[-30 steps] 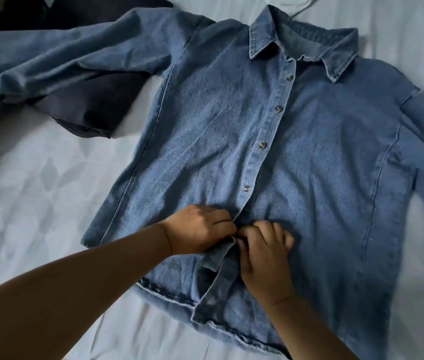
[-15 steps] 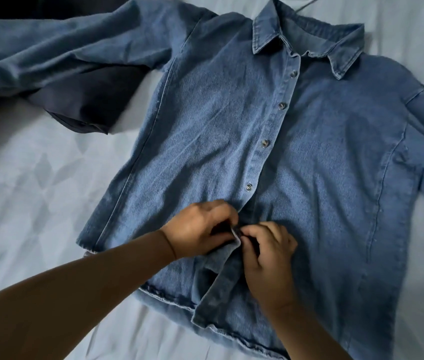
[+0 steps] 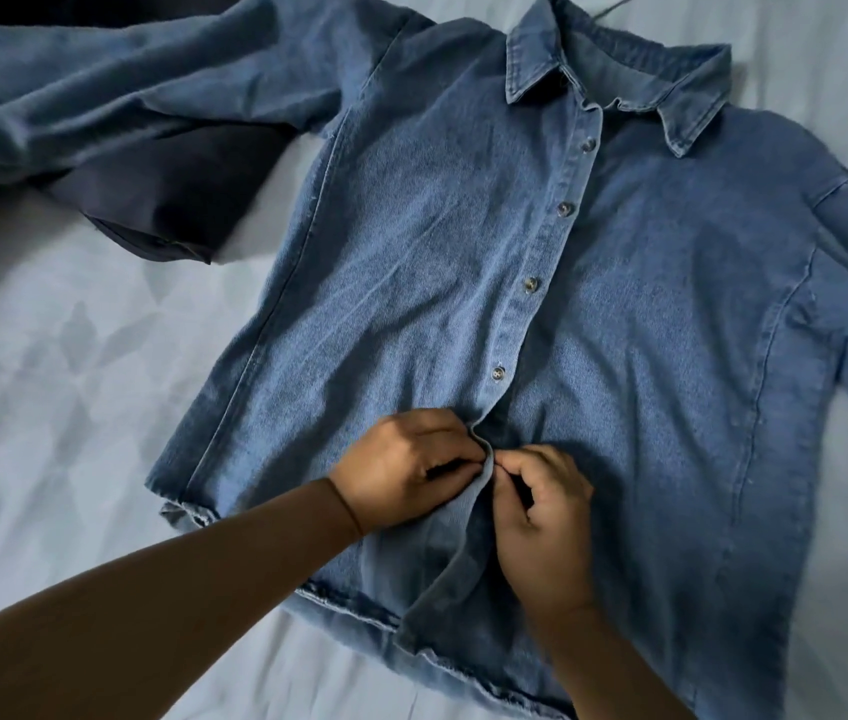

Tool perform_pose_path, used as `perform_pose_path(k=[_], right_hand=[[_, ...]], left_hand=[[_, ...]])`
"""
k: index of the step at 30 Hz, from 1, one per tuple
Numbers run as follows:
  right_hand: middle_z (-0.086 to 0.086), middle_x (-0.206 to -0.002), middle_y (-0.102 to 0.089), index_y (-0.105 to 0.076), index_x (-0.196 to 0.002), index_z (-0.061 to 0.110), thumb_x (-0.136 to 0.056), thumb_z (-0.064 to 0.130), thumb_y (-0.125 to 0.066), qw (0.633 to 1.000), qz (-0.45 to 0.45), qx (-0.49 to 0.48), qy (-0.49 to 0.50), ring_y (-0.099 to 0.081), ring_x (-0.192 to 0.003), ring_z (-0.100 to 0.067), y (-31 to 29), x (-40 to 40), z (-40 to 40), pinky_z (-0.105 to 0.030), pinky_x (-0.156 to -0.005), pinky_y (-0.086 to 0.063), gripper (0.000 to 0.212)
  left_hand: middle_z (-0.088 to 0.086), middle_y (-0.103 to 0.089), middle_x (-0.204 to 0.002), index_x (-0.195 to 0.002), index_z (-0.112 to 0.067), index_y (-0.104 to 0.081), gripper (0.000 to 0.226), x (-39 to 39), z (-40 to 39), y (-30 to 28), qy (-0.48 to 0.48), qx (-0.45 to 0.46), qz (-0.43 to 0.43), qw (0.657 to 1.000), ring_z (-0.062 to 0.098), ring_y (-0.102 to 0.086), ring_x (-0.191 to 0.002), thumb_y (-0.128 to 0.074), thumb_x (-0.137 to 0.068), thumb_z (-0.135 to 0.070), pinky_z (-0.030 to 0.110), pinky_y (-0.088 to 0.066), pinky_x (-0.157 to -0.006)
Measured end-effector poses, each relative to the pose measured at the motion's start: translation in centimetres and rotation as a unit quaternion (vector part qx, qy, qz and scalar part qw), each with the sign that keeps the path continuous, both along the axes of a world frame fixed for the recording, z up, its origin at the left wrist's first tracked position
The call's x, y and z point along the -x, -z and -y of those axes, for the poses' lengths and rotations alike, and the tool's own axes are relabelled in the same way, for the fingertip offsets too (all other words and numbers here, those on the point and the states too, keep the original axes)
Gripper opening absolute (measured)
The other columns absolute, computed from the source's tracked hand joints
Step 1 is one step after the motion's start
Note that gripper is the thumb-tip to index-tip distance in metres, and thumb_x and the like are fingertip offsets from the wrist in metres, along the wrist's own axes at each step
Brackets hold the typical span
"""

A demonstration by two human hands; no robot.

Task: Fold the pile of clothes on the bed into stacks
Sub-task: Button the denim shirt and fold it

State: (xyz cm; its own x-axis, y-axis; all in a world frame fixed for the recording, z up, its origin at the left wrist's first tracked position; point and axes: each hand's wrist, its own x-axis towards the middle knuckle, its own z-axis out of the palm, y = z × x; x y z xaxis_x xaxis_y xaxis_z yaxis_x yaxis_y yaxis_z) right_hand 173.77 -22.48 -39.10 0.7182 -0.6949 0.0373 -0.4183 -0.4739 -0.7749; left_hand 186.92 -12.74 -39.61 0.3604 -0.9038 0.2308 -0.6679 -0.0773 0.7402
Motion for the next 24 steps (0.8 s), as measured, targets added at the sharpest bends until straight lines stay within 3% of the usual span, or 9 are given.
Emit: perform_pose_path(k=[5, 9, 12, 14, 17, 19, 22, 24], right_hand=[[0.016, -0.076, -0.057, -0.068, -0.074, 0.014, -0.078, 0.034, -0.052, 0.997, 0.006, -0.073, 0.018, -0.060, -0.077, -0.022, -0.6, -0.5, 0.2, -0.057, -0.074, -0.047, 0.026], [0.012, -0.068, -0.055, -0.065, -0.067, 0.016, -0.071, 0.037, -0.057, 0.996, -0.044, -0.072, 0.010, -0.059, -0.072, -0.022, -0.9, -1.0, 0.7, -0.055, -0.073, -0.048, 0.023], [0.014, -0.065, -0.051, -0.062, -0.062, 0.017, -0.068, 0.036, -0.052, 0.997, -0.060, -0.043, -0.022, -0.059, -0.066, -0.022, -0.9, -0.9, 0.3, -0.052, -0.072, -0.049, 0.022], [0.012, -0.065, -0.051, -0.061, -0.063, 0.018, -0.071, 0.037, -0.049, 0.997, -0.067, -0.032, -0.020, -0.058, -0.067, -0.020, -0.9, -0.7, -0.2, -0.048, -0.073, -0.048, 0.023], [0.013, -0.067, -0.049, -0.061, -0.065, 0.018, -0.073, 0.035, -0.048, 0.998, -0.064, 0.000, -0.003, -0.055, -0.067, -0.018, -0.8, -0.5, -0.6, -0.043, -0.072, -0.043, 0.023], [0.013, -0.068, -0.049, -0.061, -0.067, 0.016, -0.074, 0.033, -0.049, 0.998, -0.055, 0.008, 0.009, -0.054, -0.067, -0.017, -0.8, -0.6, -0.8, -0.045, -0.071, -0.045, 0.022], [0.004, -0.067, -0.056, -0.063, -0.068, 0.015, -0.073, 0.031, -0.050, 0.998, -0.052, 0.005, 0.016, -0.058, -0.067, -0.023, -0.7, -0.5, -1.0, -0.051, -0.071, -0.049, 0.022], [0.002, -0.068, -0.059, -0.064, -0.069, 0.014, -0.073, 0.031, -0.049, 0.998, -0.055, 0.007, 0.022, -0.058, -0.067, -0.025, -0.8, -0.5, -1.0, -0.052, -0.070, -0.049, 0.023]], left_hand=[[0.007, -0.065, -0.081, -0.091, -0.010, -0.067, 0.016, 0.1, 0.5, 0.6, -0.002, 0.018, 0.096, 0.995, 0.019, -0.063, -0.069, -0.058, -0.090, -0.023, 0.028, -0.052, -0.063], [0.009, -0.065, -0.083, -0.099, -0.013, -0.053, 0.011, 0.0, 0.3, 1.0, 0.013, 0.037, 0.160, 0.986, 0.023, -0.064, -0.068, -0.053, -0.094, -0.022, 0.031, -0.054, -0.062], [0.008, -0.065, -0.081, -0.095, -0.013, -0.060, 0.010, -0.3, 1.7, 0.4, -0.001, 0.032, 0.145, 0.989, 0.023, -0.065, -0.068, -0.054, -0.092, -0.020, 0.033, -0.054, -0.060], [0.009, -0.064, -0.083, -0.091, -0.008, -0.067, 0.016, -1.1, 2.7, 0.2, 0.041, 0.014, 0.142, 0.989, 0.023, -0.064, -0.066, -0.054, -0.090, -0.019, 0.032, -0.053, -0.054], [0.007, -0.060, -0.097, -0.110, -0.012, -0.063, 0.023, -2.8, 2.2, -0.1, 0.089, -0.019, 0.091, 0.992, 0.022, -0.063, -0.069, -0.052, -0.091, -0.019, 0.030, -0.054, -0.056], [0.003, -0.051, -0.104, -0.123, -0.023, -0.055, 0.036, -3.5, 1.2, -0.4, 0.112, -0.057, 0.082, 0.989, 0.017, -0.057, -0.073, -0.050, -0.088, -0.018, 0.026, -0.051, -0.058], [0.004, -0.049, -0.101, -0.118, -0.025, -0.062, 0.040, -3.1, 0.5, -0.8, 0.142, -0.089, 0.110, 0.980, 0.008, -0.044, -0.073, -0.054, -0.080, -0.020, 0.019, -0.038, -0.058], [0.002, -0.047, -0.104, -0.120, -0.025, -0.060, 0.039, -2.9, 0.5, -0.9, 0.142, -0.096, 0.110, 0.979, 0.007, -0.046, -0.075, -0.055, -0.082, -0.023, 0.018, -0.035, -0.061]])
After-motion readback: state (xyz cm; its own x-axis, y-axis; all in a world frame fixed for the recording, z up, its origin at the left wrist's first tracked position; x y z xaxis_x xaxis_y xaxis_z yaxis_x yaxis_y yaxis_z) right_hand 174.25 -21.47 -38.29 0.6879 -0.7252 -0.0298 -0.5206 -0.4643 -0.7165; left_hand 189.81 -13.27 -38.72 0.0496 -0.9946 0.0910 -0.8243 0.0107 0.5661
